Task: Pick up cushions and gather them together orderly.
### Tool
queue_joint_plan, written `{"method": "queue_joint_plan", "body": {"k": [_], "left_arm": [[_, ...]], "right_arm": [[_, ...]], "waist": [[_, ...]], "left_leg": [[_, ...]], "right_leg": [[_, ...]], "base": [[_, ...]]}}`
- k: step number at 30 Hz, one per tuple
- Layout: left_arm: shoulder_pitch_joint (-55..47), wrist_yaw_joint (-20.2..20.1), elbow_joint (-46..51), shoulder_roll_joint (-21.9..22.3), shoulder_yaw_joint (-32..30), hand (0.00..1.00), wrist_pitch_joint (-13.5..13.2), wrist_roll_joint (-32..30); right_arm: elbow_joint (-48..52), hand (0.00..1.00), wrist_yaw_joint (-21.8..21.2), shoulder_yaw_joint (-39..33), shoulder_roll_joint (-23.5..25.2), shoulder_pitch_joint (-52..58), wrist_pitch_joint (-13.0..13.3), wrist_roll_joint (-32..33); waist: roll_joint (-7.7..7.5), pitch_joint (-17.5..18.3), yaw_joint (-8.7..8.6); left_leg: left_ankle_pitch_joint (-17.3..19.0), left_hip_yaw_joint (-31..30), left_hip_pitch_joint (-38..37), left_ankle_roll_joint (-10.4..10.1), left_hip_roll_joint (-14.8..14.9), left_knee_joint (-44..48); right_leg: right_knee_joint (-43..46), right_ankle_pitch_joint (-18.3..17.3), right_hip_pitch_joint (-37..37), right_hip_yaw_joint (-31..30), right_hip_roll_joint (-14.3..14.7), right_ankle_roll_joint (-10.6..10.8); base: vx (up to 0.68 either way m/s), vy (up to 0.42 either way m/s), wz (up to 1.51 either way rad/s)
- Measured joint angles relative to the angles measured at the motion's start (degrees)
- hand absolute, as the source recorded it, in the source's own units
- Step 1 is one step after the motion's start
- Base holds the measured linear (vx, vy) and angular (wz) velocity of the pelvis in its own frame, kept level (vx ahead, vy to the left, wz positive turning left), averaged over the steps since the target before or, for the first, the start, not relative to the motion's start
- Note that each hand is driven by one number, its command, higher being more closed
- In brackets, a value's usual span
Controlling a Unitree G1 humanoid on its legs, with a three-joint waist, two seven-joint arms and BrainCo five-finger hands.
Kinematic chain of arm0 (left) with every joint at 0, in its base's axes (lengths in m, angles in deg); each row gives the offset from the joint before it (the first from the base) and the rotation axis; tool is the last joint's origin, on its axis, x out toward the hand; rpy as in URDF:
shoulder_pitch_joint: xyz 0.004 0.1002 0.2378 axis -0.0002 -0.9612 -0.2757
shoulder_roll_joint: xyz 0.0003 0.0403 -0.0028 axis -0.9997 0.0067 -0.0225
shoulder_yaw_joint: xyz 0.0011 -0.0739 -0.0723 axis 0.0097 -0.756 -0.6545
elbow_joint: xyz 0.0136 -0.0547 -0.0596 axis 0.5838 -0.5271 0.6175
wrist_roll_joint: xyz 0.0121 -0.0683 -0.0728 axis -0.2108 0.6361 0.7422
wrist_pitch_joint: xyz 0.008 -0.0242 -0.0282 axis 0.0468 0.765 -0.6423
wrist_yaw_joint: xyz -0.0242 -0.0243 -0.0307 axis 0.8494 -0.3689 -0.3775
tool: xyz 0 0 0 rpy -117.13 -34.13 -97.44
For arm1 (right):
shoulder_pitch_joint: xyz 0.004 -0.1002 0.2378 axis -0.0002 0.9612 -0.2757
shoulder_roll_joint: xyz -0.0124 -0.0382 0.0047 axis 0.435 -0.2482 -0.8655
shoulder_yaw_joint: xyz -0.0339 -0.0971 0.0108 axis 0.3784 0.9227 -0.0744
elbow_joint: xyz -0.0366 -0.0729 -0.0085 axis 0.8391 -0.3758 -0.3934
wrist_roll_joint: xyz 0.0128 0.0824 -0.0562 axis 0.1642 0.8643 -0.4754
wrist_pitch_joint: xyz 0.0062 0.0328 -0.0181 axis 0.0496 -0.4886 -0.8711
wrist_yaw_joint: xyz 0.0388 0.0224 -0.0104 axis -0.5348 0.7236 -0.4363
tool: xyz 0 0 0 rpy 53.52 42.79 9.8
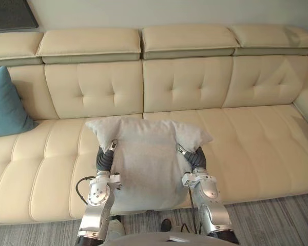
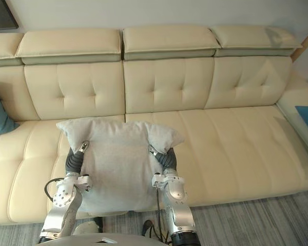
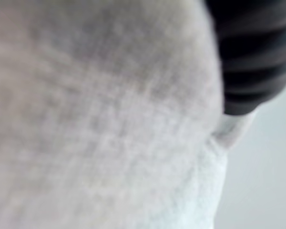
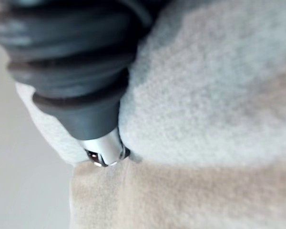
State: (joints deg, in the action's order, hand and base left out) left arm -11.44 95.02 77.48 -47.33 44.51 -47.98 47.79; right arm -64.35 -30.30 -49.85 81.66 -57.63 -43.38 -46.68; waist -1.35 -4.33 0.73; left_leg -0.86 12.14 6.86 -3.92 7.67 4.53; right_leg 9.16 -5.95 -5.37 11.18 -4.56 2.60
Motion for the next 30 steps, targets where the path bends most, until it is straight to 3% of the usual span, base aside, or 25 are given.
{"method": "queue_joint_plan", "body": {"k": [4,10,14,17,21,23,26,29,30], "left_arm": [[0.0,0.0,0.0,-0.1,0.7,1.00,0.0,0.0],[0.2,-0.3,0.0,-0.4,0.9,1.00,0.0,0.0],[3.3,0.4,-0.1,-1.5,0.8,1.00,0.0,0.0],[11.9,3.7,-0.5,-2.4,-0.2,1.00,0.0,-0.1],[30.9,12.1,-3.7,-4.8,-1.8,1.00,-0.4,-0.8],[40.5,16.3,-5.7,-6.7,-2.9,1.00,-1.8,-1.5],[53.2,20.4,-10.4,-9.8,-3.0,1.00,-3.9,-2.0],[61.8,22.1,-14.4,-11.1,-3.2,1.00,-4.1,-2.1],[65.8,22.9,-16.3,-11.1,-3.8,1.00,-4.2,-2.1]], "right_arm": [[-0.1,1.00,0.0,-0.7,0.2,0.4,0.0,0.0],[-0.3,1.00,0.4,-1.2,0.7,0.2,0.0,-1.5],[-2.3,1.00,2.8,-1.0,0.7,-4.3,0.1,-3.6],[-6.0,1.00,7.4,-0.9,0.6,-15.8,0.0,-4.7],[-7.3,1.00,15.8,-1.5,-0.7,-34.6,0.1,-7.0],[-7.2,1.00,19.9,-1.7,-1.8,-44.6,0.2,-9.2],[-7.7,1.00,24.5,-3.2,-3.9,-56.6,0.7,-11.8],[-9.8,1.00,27.6,-4.5,-5.8,-64.9,1.2,-13.7],[-10.3,1.00,29.1,-4.7,-6.7,-68.5,1.2,-13.7]], "waist": [[0.06,0.0,-0.50],[0.43,1.1,-0.69],[0.58,1.1,-0.72],[1.39,-1.9,-0.58],[2.89,-5.8,0.93],[3.33,-6.8,1.28],[3.52,-9.5,1.71],[3.59,-10.0,1.83],[3.63,-12.0,1.84]], "left_leg": [[-3.6,-1.4,-0.3,0.0,-0.8,-4.0],[-4.0,-1.2,-1.9,0.1,-1.4,-6.3],[-5.2,-0.2,0.6,0.5,-1.5,-7.8],[-7.1,1.3,5.2,1.1,-1.6,-7.9],[-10.4,2.2,12.0,1.6,-1.6,-8.9],[-11.4,2.1,16.2,1.6,-1.6,-8.9],[-13.0,1.8,20.0,1.6,-1.7,-9.0],[-14.4,1.7,24.2,1.4,-1.9,-9.0],[-15.2,1.0,25.3,0.7,-2.1,-9.0]], "right_leg": [[-0.8,1.3,-0.3,1.3,-0.1,0.6],[-3.9,2.5,1.6,1.2,0.0,0.8],[-6.3,4.7,-1.3,0.2,0.5,0.9],[-6.8,7.5,-6.4,-1.4,0.6,0.8],[-4.3,9.2,-15.6,-2.7,0.4,0.7],[-1.9,9.2,-20.9,-2.8,-0.1,0.7],[0.4,9.6,-25.6,-2.9,-0.4,0.5],[2.2,9.7,-30.6,-2.8,-0.9,0.4],[3.0,9.7,-32.0,-2.8,-1.3,0.4]], "base": [[0.02,0.001,0.18],[0.04,0.005,-0.01],[-0.05,0.024,-0.14],[-0.13,0.043,-0.26],[-0.18,0.031,-0.14],[-0.18,0.013,-0.03],[-0.09,0.003,0.03],[-0.04,0.000,0.05],[0.01,0.001,0.03]]}}
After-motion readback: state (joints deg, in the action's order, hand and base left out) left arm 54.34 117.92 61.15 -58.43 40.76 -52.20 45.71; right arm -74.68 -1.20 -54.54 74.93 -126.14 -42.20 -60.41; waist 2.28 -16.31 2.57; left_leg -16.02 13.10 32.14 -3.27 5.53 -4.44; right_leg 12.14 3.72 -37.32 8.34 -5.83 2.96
